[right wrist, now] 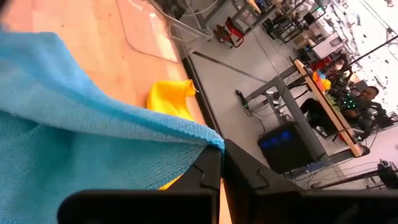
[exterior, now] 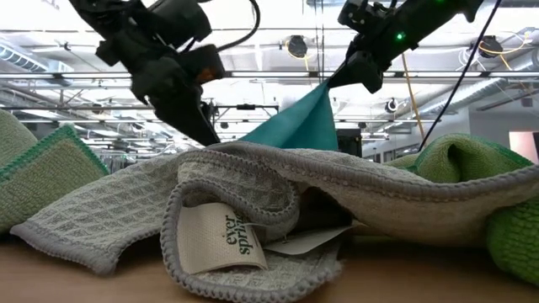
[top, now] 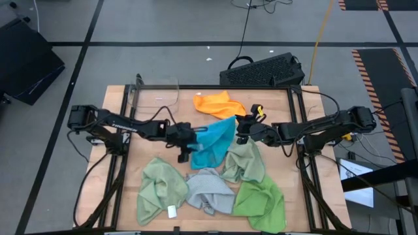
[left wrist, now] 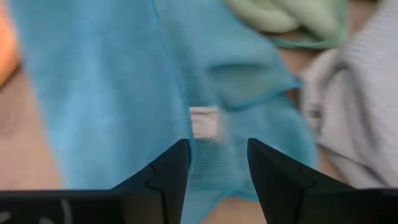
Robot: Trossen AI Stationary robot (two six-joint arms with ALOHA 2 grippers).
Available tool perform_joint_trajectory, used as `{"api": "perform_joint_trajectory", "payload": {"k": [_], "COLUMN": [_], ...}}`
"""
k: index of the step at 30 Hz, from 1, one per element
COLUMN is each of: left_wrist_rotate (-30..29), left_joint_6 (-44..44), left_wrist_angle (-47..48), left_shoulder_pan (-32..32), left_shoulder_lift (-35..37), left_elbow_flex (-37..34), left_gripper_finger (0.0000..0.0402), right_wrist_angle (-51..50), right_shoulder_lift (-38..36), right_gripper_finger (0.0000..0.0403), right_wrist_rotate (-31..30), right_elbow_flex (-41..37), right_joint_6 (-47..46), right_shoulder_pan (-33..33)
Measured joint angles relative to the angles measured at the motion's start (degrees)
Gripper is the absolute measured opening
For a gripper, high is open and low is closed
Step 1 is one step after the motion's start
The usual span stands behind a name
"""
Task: Fold microfiber towels
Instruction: Fold the blue microfiber cloth
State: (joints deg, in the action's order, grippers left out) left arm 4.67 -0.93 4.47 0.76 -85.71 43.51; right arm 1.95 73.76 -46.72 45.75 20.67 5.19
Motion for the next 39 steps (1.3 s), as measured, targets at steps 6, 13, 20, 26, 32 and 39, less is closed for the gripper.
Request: {"api": "perform_joint_trajectory", "payload": {"k": [6,13,20,26,32,39], "left_wrist_rotate": [-3.1,-12.4,-14.1,-16.3,-17.8,-18.6], "left_joint_6": [-1.3,0.7,1.5,1.4,1.4,2.6], "left_wrist_angle": [-0.3,3.2,2.4,4.3,8.8,21.7], "left_shoulder_pan": [-4.5,-6.9,-7.4,-7.4,-7.4,-10.5], "left_shoulder_lift": [0.8,0.7,0.6,0.1,2.8,12.8], "left_elbow_flex": [0.0,0.0,0.0,0.0,0.2,8.9], "left_gripper_finger": [0.0153,0.0152,0.0136,0.0040,0.0009,0.0006], "right_wrist_angle": [-0.2,-0.1,-0.1,-0.1,1.1,17.1], "right_shoulder_lift": [0.0,0.0,0.0,0.0,0.0,-0.9], "right_gripper_finger": [0.0000,0.0000,0.0000,0.0000,0.0000,0.0000], "right_wrist_rotate": [0.1,0.2,0.4,0.5,0.7,1.8], "right_elbow_flex": [0.0,0.0,0.0,0.0,0.0,1.5], "right_joint_6": [-0.1,0.4,0.2,0.0,-1.0,10.1], "right_shoulder_pan": [-0.7,-0.7,-0.7,-0.7,-0.7,2.2]}}
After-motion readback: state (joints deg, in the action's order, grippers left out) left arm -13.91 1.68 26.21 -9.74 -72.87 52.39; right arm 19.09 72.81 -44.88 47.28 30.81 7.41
